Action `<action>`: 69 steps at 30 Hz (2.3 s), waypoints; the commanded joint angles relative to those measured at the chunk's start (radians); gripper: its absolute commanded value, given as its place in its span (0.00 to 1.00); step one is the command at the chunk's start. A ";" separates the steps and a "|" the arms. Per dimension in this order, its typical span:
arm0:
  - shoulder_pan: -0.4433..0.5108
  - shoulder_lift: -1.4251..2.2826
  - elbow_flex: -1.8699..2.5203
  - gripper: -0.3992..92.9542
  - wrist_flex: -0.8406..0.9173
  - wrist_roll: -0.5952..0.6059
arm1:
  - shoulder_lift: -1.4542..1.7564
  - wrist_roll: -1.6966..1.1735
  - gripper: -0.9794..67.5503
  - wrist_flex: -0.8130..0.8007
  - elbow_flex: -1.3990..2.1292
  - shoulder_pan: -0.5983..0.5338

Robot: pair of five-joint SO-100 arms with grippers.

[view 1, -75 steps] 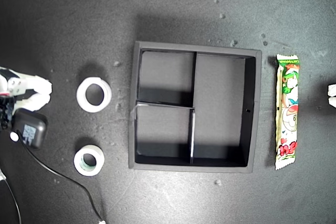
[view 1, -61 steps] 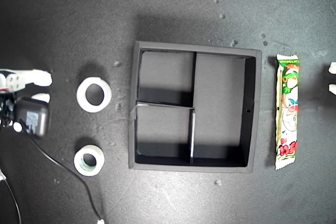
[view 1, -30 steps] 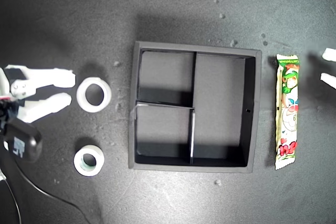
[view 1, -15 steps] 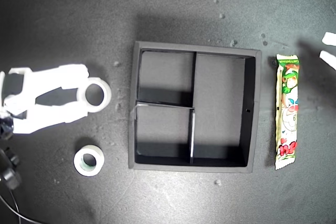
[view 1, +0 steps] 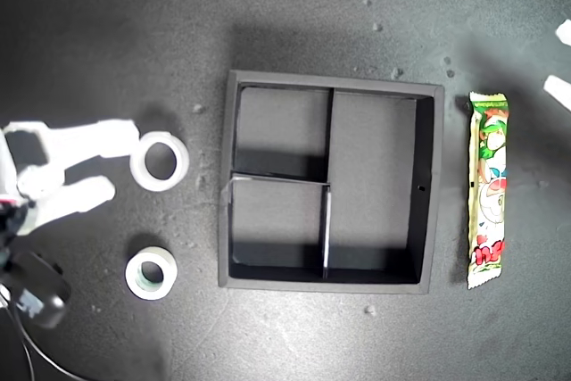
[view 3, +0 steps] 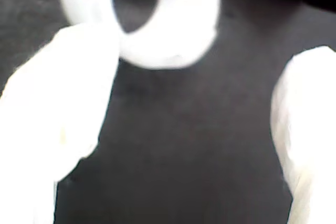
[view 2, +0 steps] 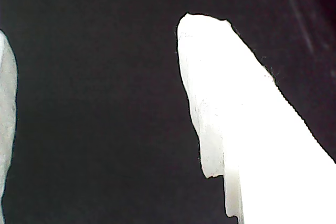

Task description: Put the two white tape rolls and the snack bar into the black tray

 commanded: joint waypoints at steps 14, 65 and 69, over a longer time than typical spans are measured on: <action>0.072 -0.571 -0.296 0.23 0.063 -0.077 | -1.424 -0.276 0.38 0.393 -1.184 -0.207; -0.117 -0.954 -0.882 0.00 0.390 0.101 | -1.744 -0.411 0.39 0.209 -0.877 -0.515; -0.141 -1.003 -1.103 0.00 0.503 0.152 | -1.766 -0.399 0.32 0.167 -0.887 -0.534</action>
